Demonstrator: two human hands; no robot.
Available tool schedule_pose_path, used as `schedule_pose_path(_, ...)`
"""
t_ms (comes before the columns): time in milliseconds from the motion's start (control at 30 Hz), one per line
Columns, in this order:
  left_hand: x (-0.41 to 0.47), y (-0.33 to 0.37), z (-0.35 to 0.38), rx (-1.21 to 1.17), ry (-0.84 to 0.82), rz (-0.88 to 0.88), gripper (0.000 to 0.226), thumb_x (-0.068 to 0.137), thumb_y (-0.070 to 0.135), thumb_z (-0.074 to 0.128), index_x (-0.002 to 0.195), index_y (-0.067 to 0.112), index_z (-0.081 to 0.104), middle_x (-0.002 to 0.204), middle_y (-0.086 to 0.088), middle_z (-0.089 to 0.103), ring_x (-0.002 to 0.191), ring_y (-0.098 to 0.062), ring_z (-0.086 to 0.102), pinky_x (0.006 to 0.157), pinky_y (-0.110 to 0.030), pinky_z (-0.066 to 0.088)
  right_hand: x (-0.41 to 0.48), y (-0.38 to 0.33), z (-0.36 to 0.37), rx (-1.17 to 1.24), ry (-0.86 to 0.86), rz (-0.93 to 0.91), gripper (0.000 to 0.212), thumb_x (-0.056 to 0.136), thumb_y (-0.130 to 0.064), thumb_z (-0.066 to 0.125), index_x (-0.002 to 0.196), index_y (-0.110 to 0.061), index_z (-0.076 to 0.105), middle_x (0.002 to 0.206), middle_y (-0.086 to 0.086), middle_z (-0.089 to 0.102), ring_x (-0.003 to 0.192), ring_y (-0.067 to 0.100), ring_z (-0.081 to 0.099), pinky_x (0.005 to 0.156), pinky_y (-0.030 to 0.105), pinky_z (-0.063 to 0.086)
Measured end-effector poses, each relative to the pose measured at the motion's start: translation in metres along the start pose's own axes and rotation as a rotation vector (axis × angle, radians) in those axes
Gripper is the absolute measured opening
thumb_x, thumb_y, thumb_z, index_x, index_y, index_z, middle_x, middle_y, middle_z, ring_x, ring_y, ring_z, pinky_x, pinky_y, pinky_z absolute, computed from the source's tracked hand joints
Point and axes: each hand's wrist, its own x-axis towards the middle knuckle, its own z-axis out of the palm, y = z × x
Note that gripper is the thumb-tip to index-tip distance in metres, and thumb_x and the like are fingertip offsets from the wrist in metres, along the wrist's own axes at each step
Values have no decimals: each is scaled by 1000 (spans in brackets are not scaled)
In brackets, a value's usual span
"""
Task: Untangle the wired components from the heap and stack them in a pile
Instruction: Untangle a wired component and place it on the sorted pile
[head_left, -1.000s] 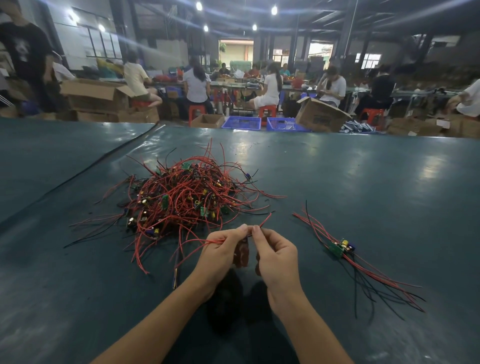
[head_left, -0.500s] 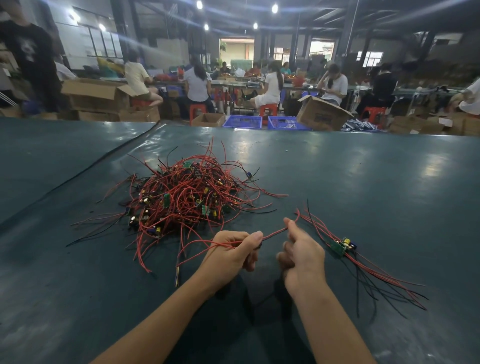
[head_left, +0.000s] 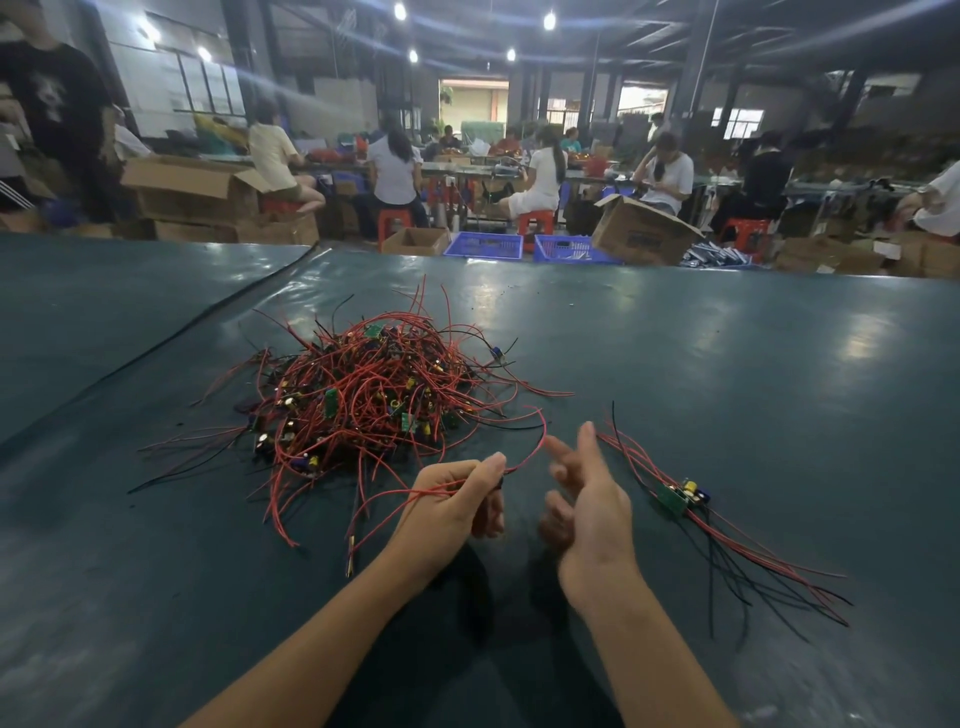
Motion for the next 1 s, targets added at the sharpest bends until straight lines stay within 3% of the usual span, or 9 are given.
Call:
schedule_pose_path(67, 0, 1, 0, -10, 14, 1, 43, 88, 40, 53, 55, 15, 64, 55, -7, 57, 51, -18, 52, 54, -23, 45, -10, 8, 7, -148, -105, -10, 32, 83, -52, 67, 75, -23, 80, 58, -12, 58, 48, 7, 49, 46, 21, 40)
schedule_pose_path(133, 0, 2, 1, -35, 5, -14, 37, 87, 38, 54, 58, 19, 68, 55, -2, 58, 51, -14, 54, 53, -21, 45, -18, 14, 14, -179, -186, -27, 24, 84, -40, 71, 70, -22, 79, 67, -3, 73, 65, 17, 70, 56, 26, 54)
schedule_pose_path(200, 0, 1, 1, -34, -11, -18, 35, 86, 37, 56, 60, 19, 69, 55, 4, 60, 52, -9, 56, 53, -20, 46, -20, 17, 16, -167, -198, -29, 21, 87, -29, 70, 69, -23, 79, 75, 5, 76, 73, 19, 73, 60, 26, 57)
schedule_pose_path(333, -1, -1, 2, 31, -64, -10, 38, 88, 36, 57, 55, 19, 64, 53, 4, 59, 50, -8, 56, 54, -18, 45, -14, 12, 13, -145, -104, -9, 18, 88, -29, 70, 74, -24, 80, 81, 6, 74, 81, 27, 69, 82, 46, 59)
schedule_pose_path(400, -1, -3, 1, 55, -86, -26, 42, 92, 36, 61, 53, 20, 62, 54, 1, 60, 51, -11, 57, 56, -20, 46, -10, 7, 9, -124, -43, 16, 21, 88, -33, 70, 73, -23, 80, 67, 4, 60, 60, 21, 54, 64, 37, 55)
schedule_pose_path(467, -1, -4, 0, 57, -95, -47, 40, 88, 36, 60, 52, 20, 61, 53, -2, 59, 49, -14, 57, 54, -20, 45, -2, 0, 1, -59, 43, 49, 23, 89, -31, 69, 74, -17, 79, 50, -6, 45, 40, 7, 35, 41, 21, 35)
schedule_pose_path(533, 0, -4, -1, 61, -108, -66, 39, 86, 35, 58, 51, 20, 60, 51, 0, 58, 47, -14, 56, 51, -17, 44, 6, -9, -7, 21, 100, 70, 20, 92, -27, 66, 81, -14, 76, 50, -8, 38, 34, 3, 23, 33, 17, 21)
schedule_pose_path(733, 2, -1, -5, 34, -152, -39, 40, 82, 44, 61, 56, 12, 63, 51, 0, 58, 44, -13, 56, 49, -18, 45, 20, -26, -24, 140, 154, 31, 20, 95, -26, 61, 84, -14, 71, 62, -6, 40, 33, 4, 22, 31, 16, 18)
schedule_pose_path(1000, 2, -2, -7, -2, -71, -50, 41, 81, 52, 59, 51, 24, 59, 52, -1, 58, 49, -14, 55, 53, -20, 45, 10, -20, -16, 164, 97, -77, 23, 91, -37, 64, 87, -17, 76, 68, -9, 45, 40, 3, 27, 34, 17, 21)
